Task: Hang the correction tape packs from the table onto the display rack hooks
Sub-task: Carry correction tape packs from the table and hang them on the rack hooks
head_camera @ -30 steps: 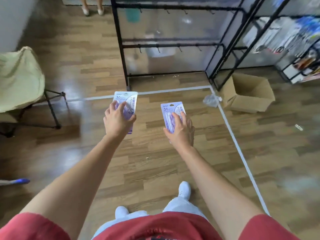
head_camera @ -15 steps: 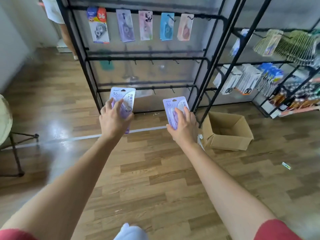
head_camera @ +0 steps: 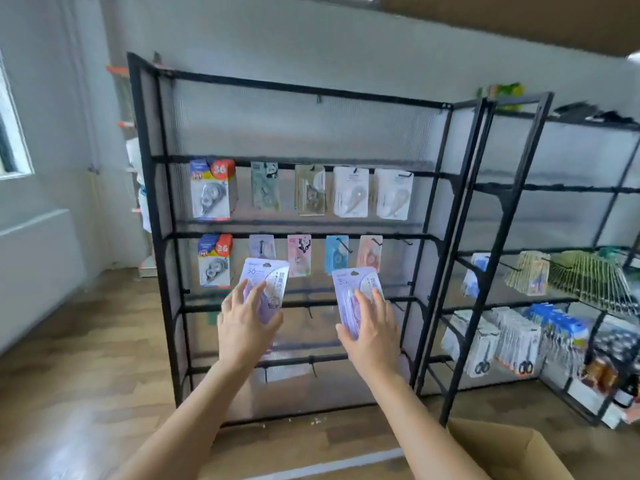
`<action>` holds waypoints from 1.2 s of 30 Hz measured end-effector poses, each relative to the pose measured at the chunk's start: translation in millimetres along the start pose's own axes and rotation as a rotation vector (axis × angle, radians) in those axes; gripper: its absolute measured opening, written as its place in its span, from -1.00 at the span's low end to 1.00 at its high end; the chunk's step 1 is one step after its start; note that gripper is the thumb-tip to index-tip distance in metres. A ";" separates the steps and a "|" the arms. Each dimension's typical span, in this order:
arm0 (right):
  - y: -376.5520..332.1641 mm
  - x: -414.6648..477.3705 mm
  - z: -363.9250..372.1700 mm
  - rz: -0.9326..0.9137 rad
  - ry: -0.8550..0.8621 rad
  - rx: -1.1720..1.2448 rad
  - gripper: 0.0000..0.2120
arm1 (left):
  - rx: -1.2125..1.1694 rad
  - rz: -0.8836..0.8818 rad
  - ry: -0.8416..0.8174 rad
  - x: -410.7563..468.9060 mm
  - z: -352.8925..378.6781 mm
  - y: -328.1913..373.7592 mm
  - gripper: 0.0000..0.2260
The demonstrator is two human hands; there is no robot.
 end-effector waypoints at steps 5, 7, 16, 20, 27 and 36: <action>-15.1 49.3 10.1 -0.084 0.072 0.052 -0.31 | 0.013 0.000 0.033 42.4 -0.9 -0.6 -0.46; -18.4 66.8 15.6 -0.120 0.090 0.064 -0.33 | 0.017 -0.013 0.040 58.0 -0.3 -3.9 -0.46; -4.9 147.0 35.6 -0.214 0.116 0.040 -0.37 | 0.091 -0.042 0.071 119.0 12.1 -12.9 -0.46; 10.9 170.0 50.5 -0.257 0.127 0.069 -0.27 | 0.110 -0.091 0.015 137.2 30.9 -29.4 -0.43; 12.6 189.0 97.7 -0.248 0.119 0.112 -0.15 | 0.064 -0.129 -0.086 165.1 78.1 -47.7 -0.41; 11.9 221.5 157.6 -0.226 0.074 0.105 -0.14 | 0.033 -0.158 -0.102 211.1 116.5 -88.9 -0.29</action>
Point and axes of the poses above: each hand's wrist, its own x-axis towards the middle knuckle, its own z-axis out of the palm, y = z × x, the point moved 8 cm from there along x, towards the middle knuckle, and after that the axes turned 12 degrees about -y, right-handed, at the moved point
